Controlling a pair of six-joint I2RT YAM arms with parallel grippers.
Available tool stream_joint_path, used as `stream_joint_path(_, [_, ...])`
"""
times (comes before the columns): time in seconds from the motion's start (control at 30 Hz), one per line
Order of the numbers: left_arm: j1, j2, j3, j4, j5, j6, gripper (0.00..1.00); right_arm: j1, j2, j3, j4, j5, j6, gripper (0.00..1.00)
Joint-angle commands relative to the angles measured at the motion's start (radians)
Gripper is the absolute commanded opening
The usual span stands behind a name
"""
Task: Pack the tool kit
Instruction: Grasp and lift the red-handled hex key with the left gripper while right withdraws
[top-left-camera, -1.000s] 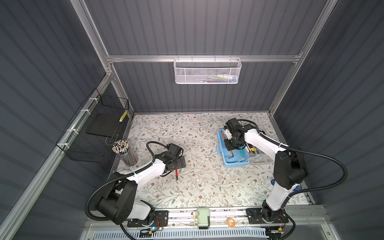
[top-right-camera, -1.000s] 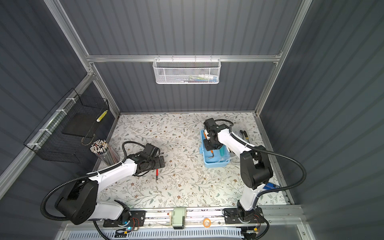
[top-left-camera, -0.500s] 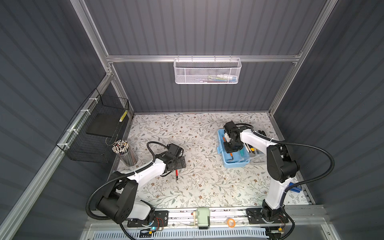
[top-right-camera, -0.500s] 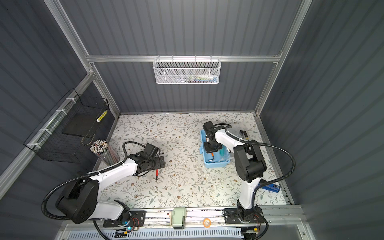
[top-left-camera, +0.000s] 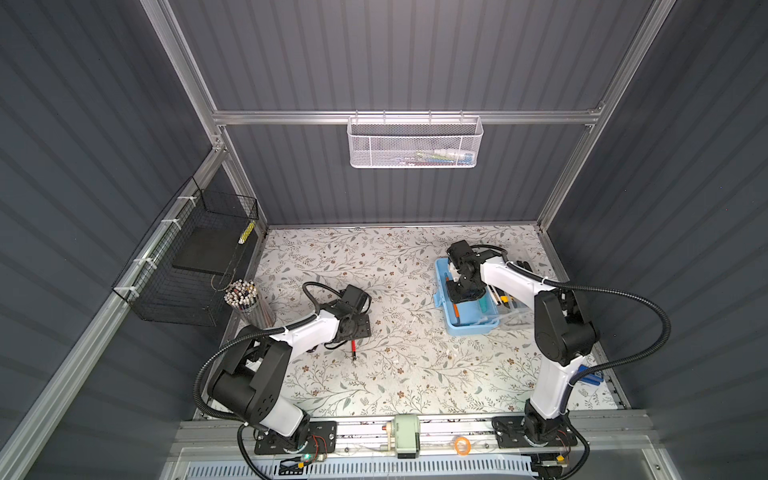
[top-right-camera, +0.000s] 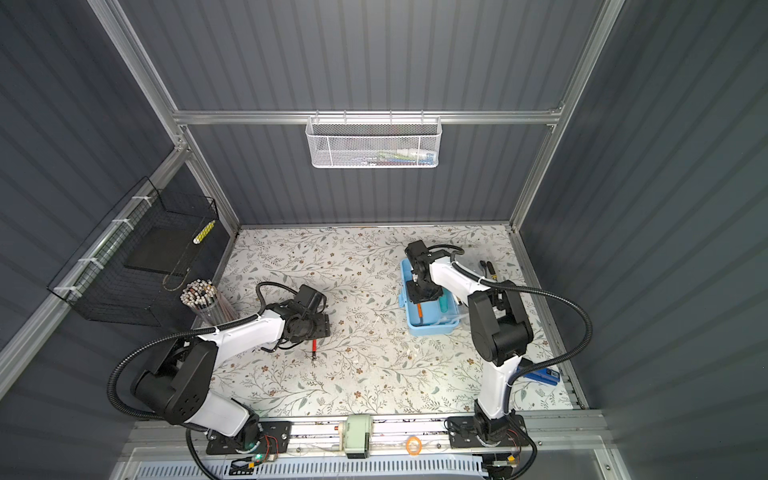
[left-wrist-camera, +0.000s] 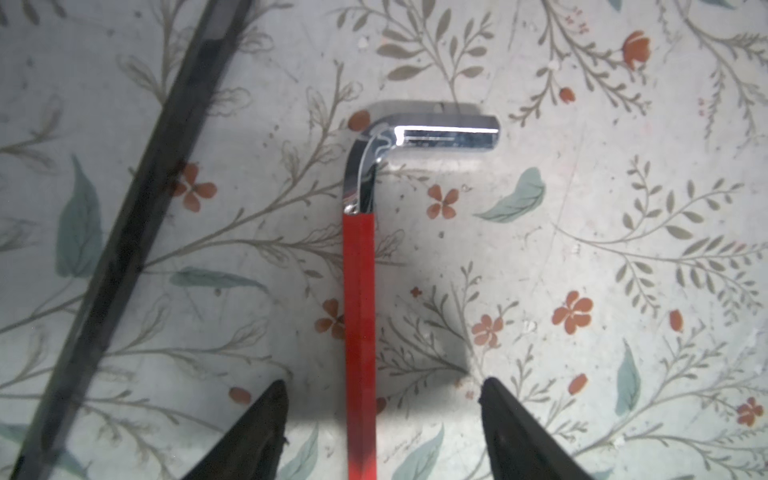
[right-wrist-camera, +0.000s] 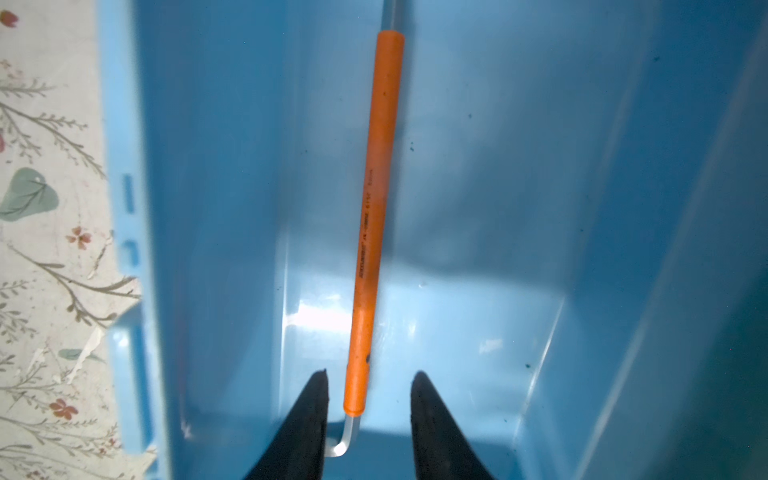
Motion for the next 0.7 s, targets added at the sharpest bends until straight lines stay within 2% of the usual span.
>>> stream_joint_path(0.0, [0.007, 0.030, 0.012, -0.020, 0.033, 0.014, 0.60, -0.005, -0.056, 0.018, -0.002, 0.006, 0.020, 0.40])
stream_joint_path(0.1, [0.007, 0.033, 0.005, -0.018, 0.035, 0.016, 0.49, -0.005, -0.084, 0.017, 0.007, 0.012, 0.032, 0.43])
stream_joint_path(0.2, [0.007, 0.039, 0.002, -0.018, 0.039, 0.021, 0.38, -0.005, -0.116, 0.014, 0.025, 0.010, 0.045, 0.52])
stream_joint_path(0.33, [0.008, 0.045, -0.002, -0.015, 0.043, 0.028, 0.25, -0.005, -0.154, 0.011, 0.042, 0.001, 0.059, 0.56])
stream_joint_path(0.43, [0.007, 0.045, -0.003, -0.011, 0.048, 0.036, 0.18, -0.005, -0.185, -0.005, 0.067, 0.000, 0.078, 0.62])
stream_joint_path(0.67, [0.007, 0.021, -0.004, 0.007, 0.064, 0.045, 0.08, -0.005, -0.236, -0.059, 0.137, -0.062, 0.114, 0.69])
